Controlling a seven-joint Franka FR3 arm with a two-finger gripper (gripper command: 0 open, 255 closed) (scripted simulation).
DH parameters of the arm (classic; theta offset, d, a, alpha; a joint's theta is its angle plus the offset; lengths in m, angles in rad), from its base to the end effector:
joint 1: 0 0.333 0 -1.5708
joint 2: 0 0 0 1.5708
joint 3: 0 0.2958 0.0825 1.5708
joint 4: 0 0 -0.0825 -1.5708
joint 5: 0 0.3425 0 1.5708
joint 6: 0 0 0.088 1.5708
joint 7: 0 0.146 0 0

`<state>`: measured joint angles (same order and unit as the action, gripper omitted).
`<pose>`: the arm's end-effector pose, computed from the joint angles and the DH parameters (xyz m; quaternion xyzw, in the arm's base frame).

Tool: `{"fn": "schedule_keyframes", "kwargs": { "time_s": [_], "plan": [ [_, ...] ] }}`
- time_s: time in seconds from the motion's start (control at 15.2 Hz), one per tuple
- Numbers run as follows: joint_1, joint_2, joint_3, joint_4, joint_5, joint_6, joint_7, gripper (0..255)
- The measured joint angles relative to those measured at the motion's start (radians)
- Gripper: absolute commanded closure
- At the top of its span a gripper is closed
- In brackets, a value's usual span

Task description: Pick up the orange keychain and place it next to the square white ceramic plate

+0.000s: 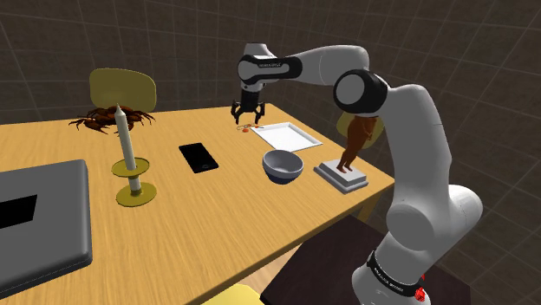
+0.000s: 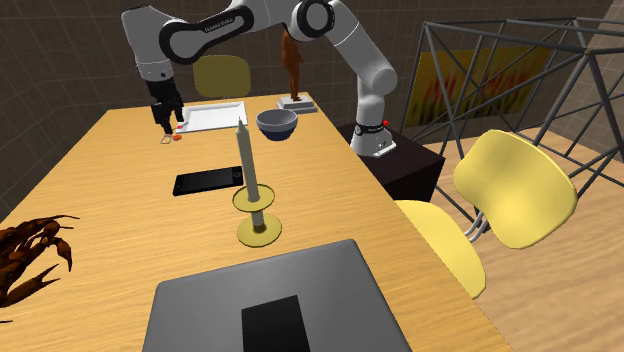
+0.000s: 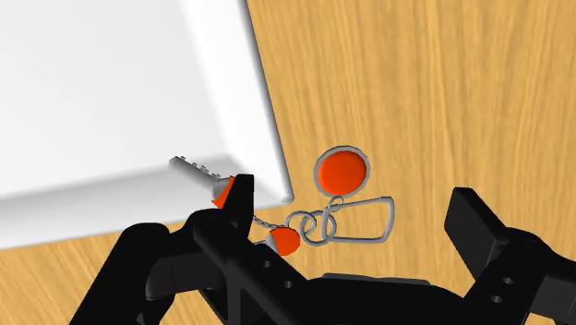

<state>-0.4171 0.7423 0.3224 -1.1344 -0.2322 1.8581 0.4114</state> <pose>0.6826 -0.1500 0.3385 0.9659 -0.2588 0.0077 0.0027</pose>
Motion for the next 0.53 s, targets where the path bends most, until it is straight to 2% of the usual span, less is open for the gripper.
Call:
{"fn": "schedule_keyframes", "kwargs": {
  "time_s": [0.2,0.53],
  "plan": [
    [0.009,0.002,-0.001,0.062,0.007,-0.066,-0.006,0],
    [0.012,0.002,-0.005,0.071,0.011,-0.078,-0.009,0]
  ]
}}
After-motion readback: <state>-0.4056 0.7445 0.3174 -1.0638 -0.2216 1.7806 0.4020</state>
